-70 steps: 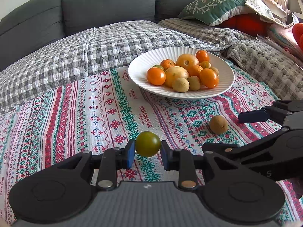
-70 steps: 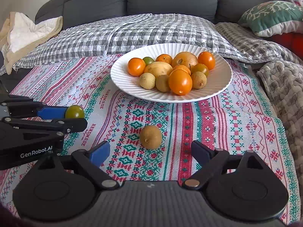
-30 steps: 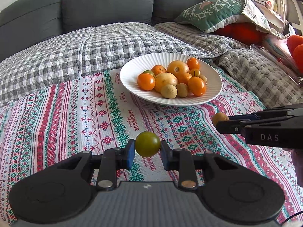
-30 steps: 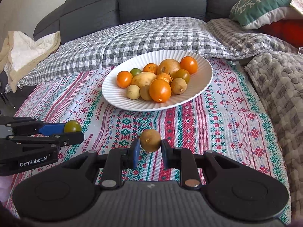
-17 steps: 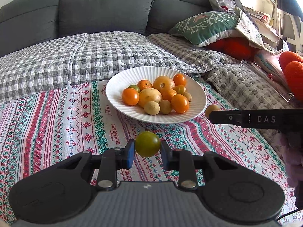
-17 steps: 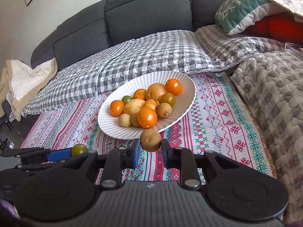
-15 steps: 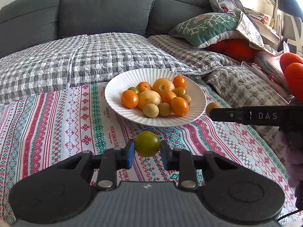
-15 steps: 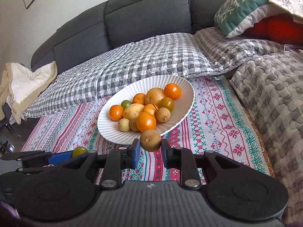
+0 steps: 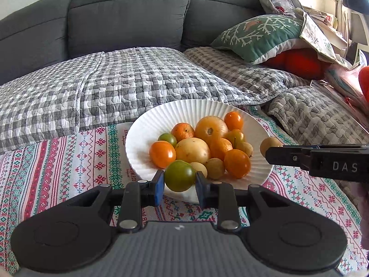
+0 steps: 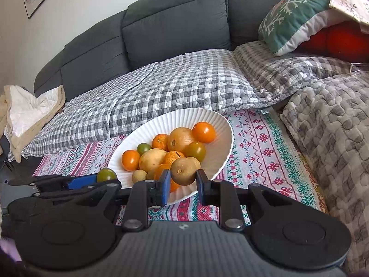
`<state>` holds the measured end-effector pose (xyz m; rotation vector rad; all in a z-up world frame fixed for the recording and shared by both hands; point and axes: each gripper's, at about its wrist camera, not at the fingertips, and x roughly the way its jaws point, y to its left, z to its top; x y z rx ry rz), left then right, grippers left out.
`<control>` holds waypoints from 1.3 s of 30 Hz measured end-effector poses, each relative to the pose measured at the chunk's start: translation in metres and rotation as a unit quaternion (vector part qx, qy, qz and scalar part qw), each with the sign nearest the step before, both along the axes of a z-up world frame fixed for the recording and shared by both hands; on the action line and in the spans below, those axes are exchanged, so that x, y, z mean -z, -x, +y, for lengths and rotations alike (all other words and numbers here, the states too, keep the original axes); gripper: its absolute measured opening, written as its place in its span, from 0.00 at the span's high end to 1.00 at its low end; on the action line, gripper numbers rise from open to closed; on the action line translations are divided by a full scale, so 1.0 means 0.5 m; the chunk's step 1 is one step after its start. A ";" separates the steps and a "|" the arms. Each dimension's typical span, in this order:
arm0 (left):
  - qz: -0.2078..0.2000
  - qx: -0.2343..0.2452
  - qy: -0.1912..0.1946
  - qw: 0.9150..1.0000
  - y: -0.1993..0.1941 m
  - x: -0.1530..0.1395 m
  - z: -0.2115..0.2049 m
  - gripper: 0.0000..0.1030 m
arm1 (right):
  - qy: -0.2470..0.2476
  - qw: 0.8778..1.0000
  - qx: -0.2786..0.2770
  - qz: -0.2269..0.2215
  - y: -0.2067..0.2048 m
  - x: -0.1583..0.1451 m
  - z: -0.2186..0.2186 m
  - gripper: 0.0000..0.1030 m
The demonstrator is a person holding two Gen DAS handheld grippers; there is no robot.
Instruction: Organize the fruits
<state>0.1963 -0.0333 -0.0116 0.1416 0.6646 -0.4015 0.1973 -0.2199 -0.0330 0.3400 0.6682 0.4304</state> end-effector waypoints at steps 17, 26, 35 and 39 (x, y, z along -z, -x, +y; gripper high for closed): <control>-0.002 -0.003 0.008 1.000 -0.041 0.021 0.009 0.79 | 0.009 1.000 -0.005 0.004 -0.021 0.022 0.011 0.78; -0.011 -0.014 0.022 1.000 -0.017 0.004 0.017 0.39 | 0.015 1.000 -0.005 0.002 -0.005 0.012 0.004 0.48; 0.004 -0.041 0.021 0.999 0.038 -0.007 0.042 0.09 | 0.015 1.000 0.004 0.004 0.047 -0.014 -0.039 0.16; 0.013 -0.050 0.007 0.999 0.070 -0.015 0.046 0.07 | 0.037 0.999 0.026 0.006 0.070 -0.028 -0.054 0.05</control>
